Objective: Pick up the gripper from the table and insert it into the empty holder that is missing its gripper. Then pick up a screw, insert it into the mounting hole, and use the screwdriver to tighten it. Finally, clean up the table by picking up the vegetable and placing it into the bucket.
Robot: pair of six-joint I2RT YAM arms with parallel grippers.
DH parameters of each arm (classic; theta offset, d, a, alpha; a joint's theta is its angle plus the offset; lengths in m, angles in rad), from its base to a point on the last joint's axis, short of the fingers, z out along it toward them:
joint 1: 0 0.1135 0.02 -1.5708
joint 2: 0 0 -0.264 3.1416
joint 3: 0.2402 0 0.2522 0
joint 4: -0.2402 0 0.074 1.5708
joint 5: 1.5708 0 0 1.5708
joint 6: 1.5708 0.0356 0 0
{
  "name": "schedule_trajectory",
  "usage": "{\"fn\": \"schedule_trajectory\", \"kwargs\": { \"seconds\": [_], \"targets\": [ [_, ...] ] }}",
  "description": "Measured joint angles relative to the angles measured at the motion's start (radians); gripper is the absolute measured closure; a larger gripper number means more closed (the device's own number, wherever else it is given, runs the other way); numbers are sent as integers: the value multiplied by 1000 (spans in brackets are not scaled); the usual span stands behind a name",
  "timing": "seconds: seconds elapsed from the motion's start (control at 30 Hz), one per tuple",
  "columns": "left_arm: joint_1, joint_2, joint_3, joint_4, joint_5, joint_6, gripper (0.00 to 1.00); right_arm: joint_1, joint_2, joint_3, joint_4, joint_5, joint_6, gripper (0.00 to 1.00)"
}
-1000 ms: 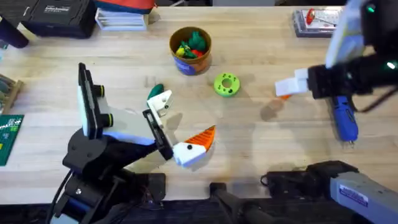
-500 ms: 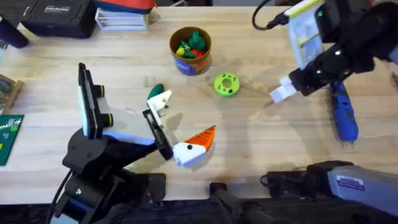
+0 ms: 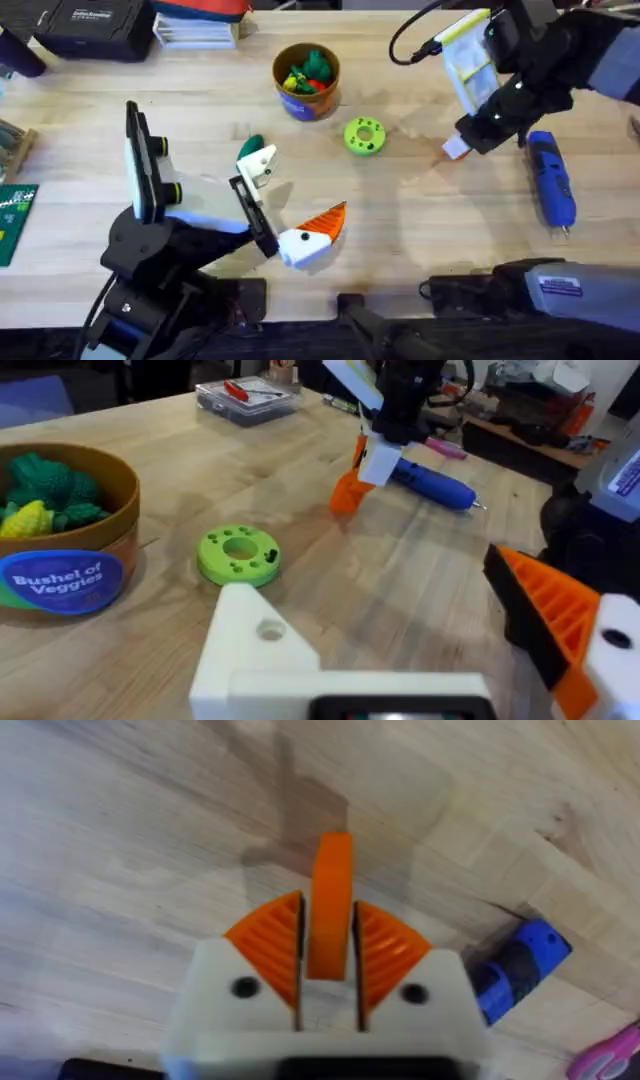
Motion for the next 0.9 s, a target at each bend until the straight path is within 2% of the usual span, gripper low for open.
{"fn": "schedule_trajectory", "kwargs": {
  "seconds": [0.13, 0.33, 0.5, 0.6, 0.73, 0.9],
  "targets": [
    [0, 0, 0, 0, 0, 0, 15, 0, 0, 0, 3, 25, 0, 972],
    [0, 0, 0, 0, 0, 0, 15, 0, -50, 0, 3, 46, 1, 991],
    [0, 0, 0, 0, 0, 0, 15, 0, -212, 0, -6, 25, 37, 993],
    [0, 0, 0, 0, 0, 0, 15, 0, -328, 0, -31, -62, 77, 993],
    [0, 0, 0, 0, 0, 0, 15, 0, -465, 0, -35, -275, 148, 993],
    [0, 0, 0, 0, 0, 0, 15, 18, -497, 1, -26, -545, 253, 993]
  ]
}}
